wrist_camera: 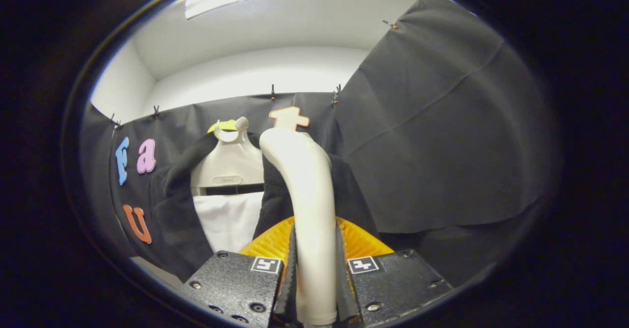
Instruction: Iron the clothes twice with a garment steamer, once on the left side and once on the right side.
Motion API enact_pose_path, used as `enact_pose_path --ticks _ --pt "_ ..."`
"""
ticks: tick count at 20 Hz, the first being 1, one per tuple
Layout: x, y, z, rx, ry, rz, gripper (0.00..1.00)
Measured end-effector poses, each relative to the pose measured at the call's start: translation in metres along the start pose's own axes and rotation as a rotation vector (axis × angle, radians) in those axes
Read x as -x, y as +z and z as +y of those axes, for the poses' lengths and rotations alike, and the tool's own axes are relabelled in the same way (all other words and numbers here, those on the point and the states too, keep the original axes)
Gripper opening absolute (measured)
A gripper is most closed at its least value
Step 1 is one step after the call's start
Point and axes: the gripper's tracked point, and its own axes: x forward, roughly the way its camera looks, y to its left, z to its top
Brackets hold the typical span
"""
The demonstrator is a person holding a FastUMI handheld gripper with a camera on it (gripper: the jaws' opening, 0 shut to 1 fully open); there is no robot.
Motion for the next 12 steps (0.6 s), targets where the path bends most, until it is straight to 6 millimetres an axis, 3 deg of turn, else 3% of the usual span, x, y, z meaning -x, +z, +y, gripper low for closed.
enact_pose_path --ticks 12 --pt "0.04 -0.057 -0.025 0.033 -0.095 0.102 0.36"
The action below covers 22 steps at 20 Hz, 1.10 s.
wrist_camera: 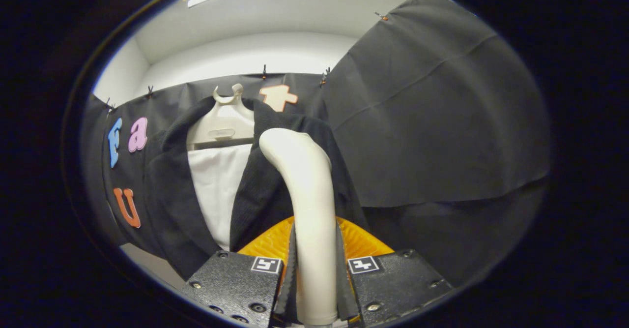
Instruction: Iron the clothes twice with a garment steamer, once on the left side and once on the right side.
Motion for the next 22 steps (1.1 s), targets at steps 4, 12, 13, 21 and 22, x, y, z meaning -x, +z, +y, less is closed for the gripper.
enact_pose_path --ticks 4,12,13,21,22 --pt "0.01 -0.032 -0.006 0.024 -0.017 0.06 0.36" --pt "0.023 -0.08 -0.013 0.04 -0.045 0.147 0.36" --pt "0.021 -0.086 -0.014 0.038 -0.049 0.159 0.36" --pt "0.033 -0.14 -0.028 0.02 -0.082 0.262 0.36" --pt "0.034 -0.146 -0.029 0.021 -0.085 0.272 0.36"
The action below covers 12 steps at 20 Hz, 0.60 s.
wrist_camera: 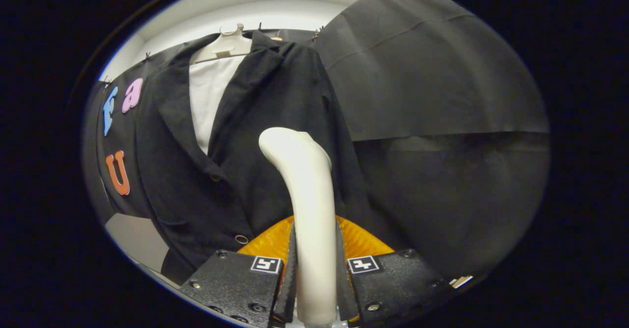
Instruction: Iron the clothes twice with a garment steamer, once on the left side and once on the right side.
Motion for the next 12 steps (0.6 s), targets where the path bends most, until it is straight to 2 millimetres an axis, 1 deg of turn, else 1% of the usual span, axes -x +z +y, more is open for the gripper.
enact_pose_path --ticks 8,10,12 --pt "0.001 -0.05 -0.007 0.018 -0.011 0.088 0.37" --pt "-0.002 -0.056 -0.007 0.027 -0.007 0.097 0.36" --pt "0.001 -0.065 -0.006 0.042 -0.002 0.095 0.37"
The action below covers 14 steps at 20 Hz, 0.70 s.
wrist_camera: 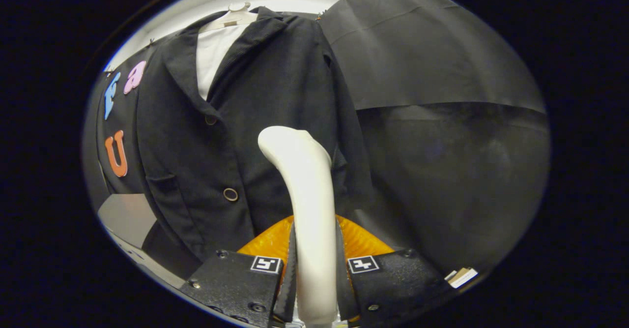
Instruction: Iron the clothes twice with a garment steamer, once on the left side and once on the right side.
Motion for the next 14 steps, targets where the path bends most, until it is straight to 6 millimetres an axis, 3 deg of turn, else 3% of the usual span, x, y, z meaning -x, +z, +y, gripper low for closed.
enact_pose_path --ticks 5,14 --pt "0.007 -0.024 -0.003 -0.001 0.025 0.002 0.36" --pt "-0.012 -0.082 -0.024 -0.014 -0.009 0.147 0.36"
